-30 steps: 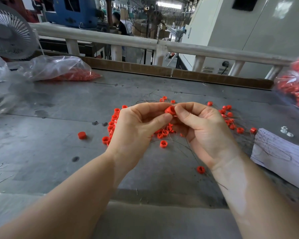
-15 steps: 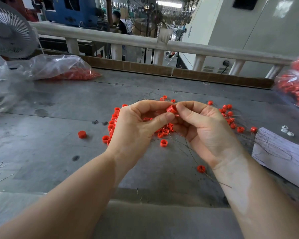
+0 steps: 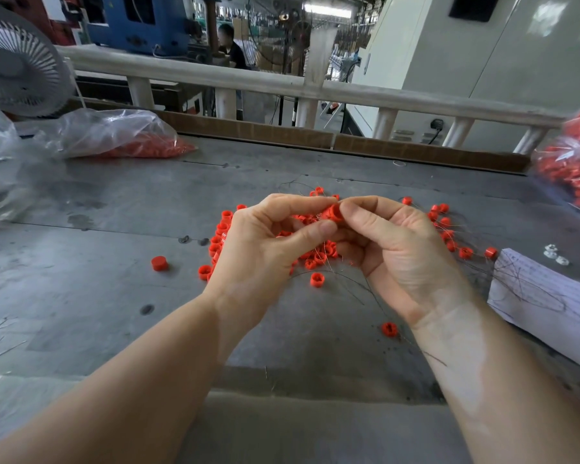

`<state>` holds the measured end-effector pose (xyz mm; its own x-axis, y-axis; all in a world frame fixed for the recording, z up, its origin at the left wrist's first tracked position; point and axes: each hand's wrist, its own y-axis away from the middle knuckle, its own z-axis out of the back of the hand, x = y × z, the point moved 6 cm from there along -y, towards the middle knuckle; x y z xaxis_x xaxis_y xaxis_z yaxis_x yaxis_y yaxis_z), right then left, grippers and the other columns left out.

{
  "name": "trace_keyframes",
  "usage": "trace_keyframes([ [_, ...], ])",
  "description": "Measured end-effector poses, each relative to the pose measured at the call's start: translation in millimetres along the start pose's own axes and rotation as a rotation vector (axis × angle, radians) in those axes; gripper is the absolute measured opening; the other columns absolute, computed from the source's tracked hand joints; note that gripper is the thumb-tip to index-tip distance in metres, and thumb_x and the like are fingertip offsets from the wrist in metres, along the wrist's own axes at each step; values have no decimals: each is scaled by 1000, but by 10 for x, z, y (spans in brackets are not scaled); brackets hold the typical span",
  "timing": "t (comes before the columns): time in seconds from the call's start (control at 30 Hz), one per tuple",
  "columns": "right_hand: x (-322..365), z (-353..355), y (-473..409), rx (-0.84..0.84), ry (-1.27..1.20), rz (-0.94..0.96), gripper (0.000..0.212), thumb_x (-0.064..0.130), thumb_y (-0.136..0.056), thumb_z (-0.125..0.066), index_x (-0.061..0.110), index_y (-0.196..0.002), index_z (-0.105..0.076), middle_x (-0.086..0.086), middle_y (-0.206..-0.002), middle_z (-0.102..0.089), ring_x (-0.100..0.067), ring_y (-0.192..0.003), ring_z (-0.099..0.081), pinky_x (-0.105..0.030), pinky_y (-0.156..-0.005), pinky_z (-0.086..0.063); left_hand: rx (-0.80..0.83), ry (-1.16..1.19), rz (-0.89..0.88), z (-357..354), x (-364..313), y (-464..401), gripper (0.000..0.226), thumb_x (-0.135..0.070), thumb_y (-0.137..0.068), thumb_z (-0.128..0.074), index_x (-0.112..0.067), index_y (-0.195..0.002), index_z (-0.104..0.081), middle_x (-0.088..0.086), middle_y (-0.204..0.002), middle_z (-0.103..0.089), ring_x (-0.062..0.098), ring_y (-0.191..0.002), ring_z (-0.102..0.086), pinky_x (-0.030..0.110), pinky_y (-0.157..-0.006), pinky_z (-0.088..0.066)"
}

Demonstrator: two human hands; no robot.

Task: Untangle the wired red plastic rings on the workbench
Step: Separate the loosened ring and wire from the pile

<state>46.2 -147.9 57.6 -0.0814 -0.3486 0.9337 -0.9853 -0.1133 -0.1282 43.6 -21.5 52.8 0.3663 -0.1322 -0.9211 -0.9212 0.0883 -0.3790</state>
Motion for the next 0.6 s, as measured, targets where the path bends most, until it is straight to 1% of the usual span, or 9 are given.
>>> trace_keyframes([
  [0.07, 14, -5, 3, 1, 8, 26, 5, 13, -64, -64, 11, -64, -69, -3, -63, -69, -8, -55, -65, -16, -48, -50, 18, 20, 0, -4, 2, 4, 28, -29, -65, -75, -24, -92, -75, 24, -96, -66, 46, -90, -61, 49, -84, -55],
  [0.1, 18, -6, 5, 3, 15, 35, 5, 12, -63, -65, 11, -62, -70, -3, -63, -69, -8, -56, -65, -16, -49, -50, 20, 16, -9, -2, 1, 5, 28, -29, -64, -75, -24, -92, -75, 21, -94, -68, 43, -87, -63, 45, -82, -56],
  [0.2, 16, -2, 7, 6, 40, 47, 5, 13, -63, -66, 11, -61, -71, -4, -65, -70, -9, -58, -66, -16, -51, -51, 11, -36, -59, 7, -20, 0, 25, -28, -64, -74, -27, -89, -75, 7, -87, -69, 22, -75, -62, 23, -72, -54],
  [0.27, 6, 3, 7, 13, 34, 33, 5, 15, -62, -67, 12, -63, -70, -4, -66, -70, -9, -59, -66, -17, -51, -51, 1, -63, -82, 8, -35, -1, 25, -27, -64, -73, -28, -89, -75, 5, -87, -68, 13, -73, -60, 18, -69, -52],
  [0.33, -12, 2, 7, 29, 38, -1, 10, 19, -60, -69, 12, -66, -70, -4, -66, -69, -10, -58, -65, -18, -52, -52, -6, -73, -94, 3, -48, 4, 25, -27, -64, -72, -27, -89, -74, 3, -85, -68, 7, -71, -58, 15, -66, -50],
  [0.4, -37, -13, 10, 53, 73, -44, 18, 26, -58, -71, 13, -69, -70, -3, -63, -68, -9, -56, -64, -19, -52, -52, -6, -82, -102, -2, -57, 8, 24, -26, -64, -72, -27, -88, -74, -5, -79, -66, 4, -69, -57, 13, -64, -47],
  [0.47, -59, -23, 14, 70, 113, -76, 17, 29, -59, -70, 13, -65, -72, 0, -60, -67, -7, -52, -61, -18, -50, -52, -6, -99, -116, -2, -70, 5, 23, -26, -64, -71, -27, -87, -73, -9, -75, -62, 2, -66, -55, 11, -62, -45],
  [0.53, -62, -30, 14, 78, 119, -85, 16, 28, -61, -67, 14, -61, -73, 2, -57, -66, -6, -49, -59, -17, -48, -51, -9, -105, -122, 1, -77, 1, 23, -28, -63, -71, -26, -86, -74, -9, -76, -60, 2, -65, -54, 11, -61, -45],
  [0.6, -50, -31, 12, 82, 107, -78, 15, 27, -62, -66, 14, -58, -72, 3, -54, -64, -5, -47, -58, -17, -48, -50, 1, -94, -122, -2, -77, -2, 23, -29, -62, -72, -27, -85, -74, -8, -79, -61, 6, -67, -55, 13, -62, -46],
])
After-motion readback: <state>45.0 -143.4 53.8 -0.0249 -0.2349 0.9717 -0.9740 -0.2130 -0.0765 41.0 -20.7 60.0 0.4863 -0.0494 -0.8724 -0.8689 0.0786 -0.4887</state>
